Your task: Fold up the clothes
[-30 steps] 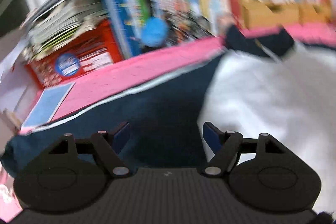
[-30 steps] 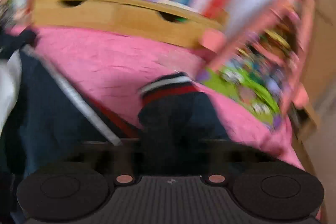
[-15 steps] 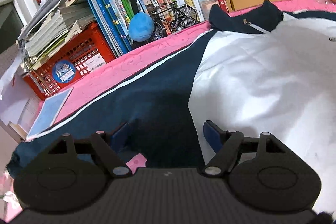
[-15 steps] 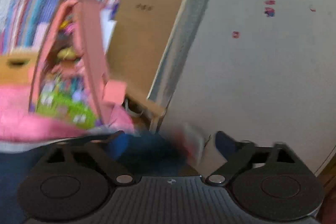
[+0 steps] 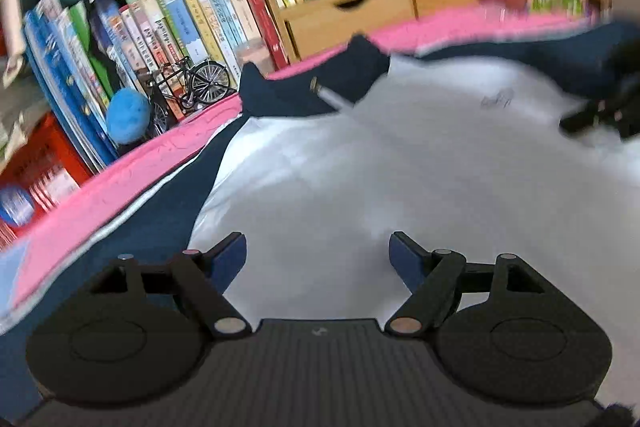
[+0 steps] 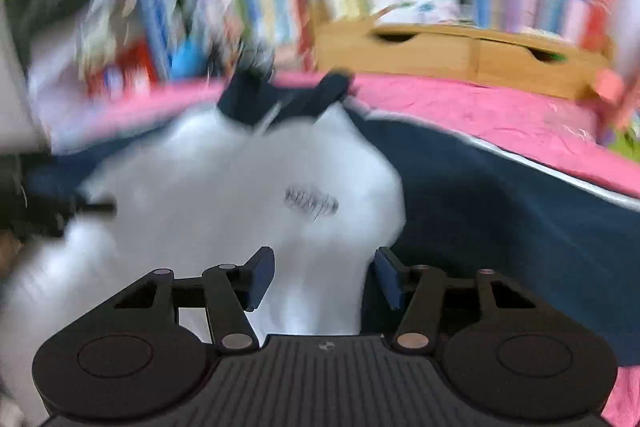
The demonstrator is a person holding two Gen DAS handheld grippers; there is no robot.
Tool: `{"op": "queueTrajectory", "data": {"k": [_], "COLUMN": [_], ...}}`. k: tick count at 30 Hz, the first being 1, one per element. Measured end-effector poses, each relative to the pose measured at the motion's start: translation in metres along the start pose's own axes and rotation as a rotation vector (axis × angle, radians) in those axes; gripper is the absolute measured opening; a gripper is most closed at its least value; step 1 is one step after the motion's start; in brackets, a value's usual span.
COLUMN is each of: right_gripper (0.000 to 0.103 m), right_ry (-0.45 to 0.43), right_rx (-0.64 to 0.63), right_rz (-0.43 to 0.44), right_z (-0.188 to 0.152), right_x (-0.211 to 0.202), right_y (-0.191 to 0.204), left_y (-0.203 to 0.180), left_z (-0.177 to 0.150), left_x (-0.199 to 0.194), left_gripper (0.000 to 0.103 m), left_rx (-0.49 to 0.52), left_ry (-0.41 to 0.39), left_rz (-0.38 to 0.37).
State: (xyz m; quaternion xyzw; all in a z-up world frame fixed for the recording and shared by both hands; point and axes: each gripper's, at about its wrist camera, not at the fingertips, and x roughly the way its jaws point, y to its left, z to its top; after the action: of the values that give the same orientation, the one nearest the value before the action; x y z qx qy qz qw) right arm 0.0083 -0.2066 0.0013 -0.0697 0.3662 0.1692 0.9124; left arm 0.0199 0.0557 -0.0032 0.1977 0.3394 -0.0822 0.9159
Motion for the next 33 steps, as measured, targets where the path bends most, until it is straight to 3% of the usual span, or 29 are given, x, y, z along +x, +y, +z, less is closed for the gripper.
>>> {"op": "queueTrajectory", "data": {"k": [1, 3, 4, 6, 7, 9, 10, 11, 12, 15, 17, 19, 20, 21, 24, 27, 30, 33], "right_gripper": [0.052, 0.05, 0.051, 0.061, 0.061, 0.063, 0.056, 0.05, 0.048, 0.049, 0.049, 0.047, 0.046, 0.04, 0.04, 0.039, 0.042, 0.044], "right_ry": [-0.019, -0.05, -0.062, -0.084, -0.08, -0.061, -0.039, -0.015, 0.009, -0.102, -0.105, -0.054, -0.029, -0.008, -0.069, -0.085, -0.095, -0.086], "right_rx": [-0.037, 0.059, 0.089, 0.126, 0.201, 0.283, 0.312, 0.344, 0.377, 0.325, 0.211, 0.11, 0.082, 0.059, -0.041, 0.022, 0.047, 0.082], "right_rz": [-0.036, -0.048, -0.102, -0.238, -0.27, -0.435, -0.483, -0.515, -0.547, -0.307, -0.128, 0.009, 0.037, 0.056, -0.005, -0.055, -0.11, -0.121], "right_z": [-0.003, 0.002, 0.003, 0.01, 0.016, 0.031, 0.037, 0.044, 0.05, 0.05, 0.051, 0.051, 0.054, 0.057, 0.072, 0.099, 0.124, 0.142], "right_x": [0.009, 0.025, 0.032, 0.053, 0.065, 0.082, 0.082, 0.08, 0.077, 0.054, 0.057, 0.08, 0.092, 0.102, 0.136, 0.173, 0.207, 0.239], "right_y": [-0.001, -0.035, -0.049, -0.08, -0.105, -0.141, -0.148, -0.153, -0.159, -0.12, -0.081, -0.041, -0.027, -0.014, 0.0, -0.009, -0.018, -0.032], "left_y": [0.0, 0.013, 0.022, 0.041, 0.052, 0.075, 0.086, 0.095, 0.097, 0.102, 0.075, 0.042, 0.027, 0.023, 0.028, 0.042, 0.054, 0.061], "left_z": [-0.003, -0.005, -0.005, -0.006, -0.005, 0.0, 0.006, 0.011, 0.015, 0.025, 0.034, 0.038, 0.04, 0.041, 0.059, 0.084, 0.101, 0.11], "left_x": [0.007, 0.017, 0.024, 0.039, 0.046, 0.06, 0.067, 0.069, 0.06, 0.034, 0.032, 0.048, 0.058, 0.071, 0.109, 0.147, 0.173, 0.19], "left_gripper": [0.082, 0.085, 0.088, 0.095, 0.098, 0.101, 0.093, 0.071, 0.064, 0.067, 0.07, 0.07, 0.07, 0.071, 0.075, 0.078, 0.079, 0.087], "left_rx": [0.015, -0.018, -0.037, -0.078, -0.102, -0.158, -0.172, -0.182, -0.216, -0.312, -0.235, -0.085, -0.016, -0.004, -0.021, -0.094, -0.111, -0.083], "left_ry": [-0.002, -0.02, -0.022, -0.021, -0.016, 0.029, 0.07, 0.085, 0.049, -0.058, -0.07, -0.068, -0.066, -0.067, -0.072, -0.075, -0.052, -0.05], "left_rz": [0.023, 0.071, 0.109, 0.196, 0.243, 0.335, 0.405, 0.44, 0.363, 0.13, -0.005, 0.0, 0.011, 0.019, 0.073, 0.158, 0.215, 0.262]}}
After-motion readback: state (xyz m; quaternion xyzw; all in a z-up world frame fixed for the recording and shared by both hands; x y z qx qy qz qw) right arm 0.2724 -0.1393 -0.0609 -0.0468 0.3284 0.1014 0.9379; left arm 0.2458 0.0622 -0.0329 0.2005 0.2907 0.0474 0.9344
